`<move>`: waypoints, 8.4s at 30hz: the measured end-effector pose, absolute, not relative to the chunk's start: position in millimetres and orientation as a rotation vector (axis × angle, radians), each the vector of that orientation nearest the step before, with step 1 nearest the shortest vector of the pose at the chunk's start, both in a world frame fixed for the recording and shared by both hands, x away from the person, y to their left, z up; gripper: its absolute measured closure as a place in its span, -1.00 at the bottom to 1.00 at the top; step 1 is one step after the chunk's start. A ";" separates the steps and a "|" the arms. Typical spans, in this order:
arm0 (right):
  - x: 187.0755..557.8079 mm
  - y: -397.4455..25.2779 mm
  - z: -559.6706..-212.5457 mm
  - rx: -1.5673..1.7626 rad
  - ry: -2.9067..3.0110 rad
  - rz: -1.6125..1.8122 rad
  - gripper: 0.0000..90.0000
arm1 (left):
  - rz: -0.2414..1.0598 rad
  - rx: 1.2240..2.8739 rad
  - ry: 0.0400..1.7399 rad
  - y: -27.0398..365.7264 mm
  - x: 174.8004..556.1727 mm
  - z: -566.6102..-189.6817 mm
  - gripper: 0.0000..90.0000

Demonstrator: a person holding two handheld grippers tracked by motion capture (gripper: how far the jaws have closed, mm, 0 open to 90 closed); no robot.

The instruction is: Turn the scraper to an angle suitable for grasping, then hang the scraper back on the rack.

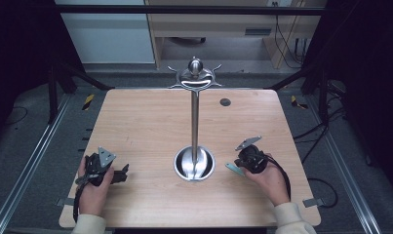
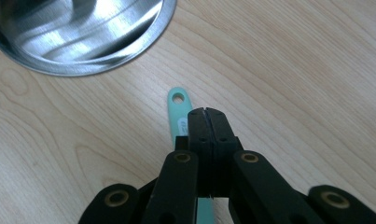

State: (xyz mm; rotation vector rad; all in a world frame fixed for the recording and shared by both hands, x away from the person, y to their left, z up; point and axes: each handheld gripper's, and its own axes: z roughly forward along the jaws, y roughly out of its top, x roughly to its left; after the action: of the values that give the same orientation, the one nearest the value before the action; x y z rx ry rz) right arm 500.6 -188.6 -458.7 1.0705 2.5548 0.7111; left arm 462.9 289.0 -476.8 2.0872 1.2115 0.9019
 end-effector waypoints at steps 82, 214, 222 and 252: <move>537.0 -160.2 -461.7 0.995 2.917 0.245 0.53 | 0.888 2.044 1.224 292.2 462.3 -473.9 -0.92; 474.2 -203.8 -279.0 0.843 2.192 1.464 0.65 | 0.857 2.081 1.227 287.9 459.5 -481.1 -0.91; 468.2 -204.6 -272.0 0.823 2.138 1.536 0.65 | 0.855 2.082 1.225 288.4 459.5 -480.6 -0.91; 454.0 -195.2 -255.9 0.740 2.070 1.697 0.65 | 0.857 2.087 1.222 286.9 460.1 -481.5 -0.91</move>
State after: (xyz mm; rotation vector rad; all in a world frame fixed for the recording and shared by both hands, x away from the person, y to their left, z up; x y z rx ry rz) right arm 454.0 -195.2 -255.9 0.7402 2.0702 1.6966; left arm 460.1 286.9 -481.5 2.0867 1.2223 0.8568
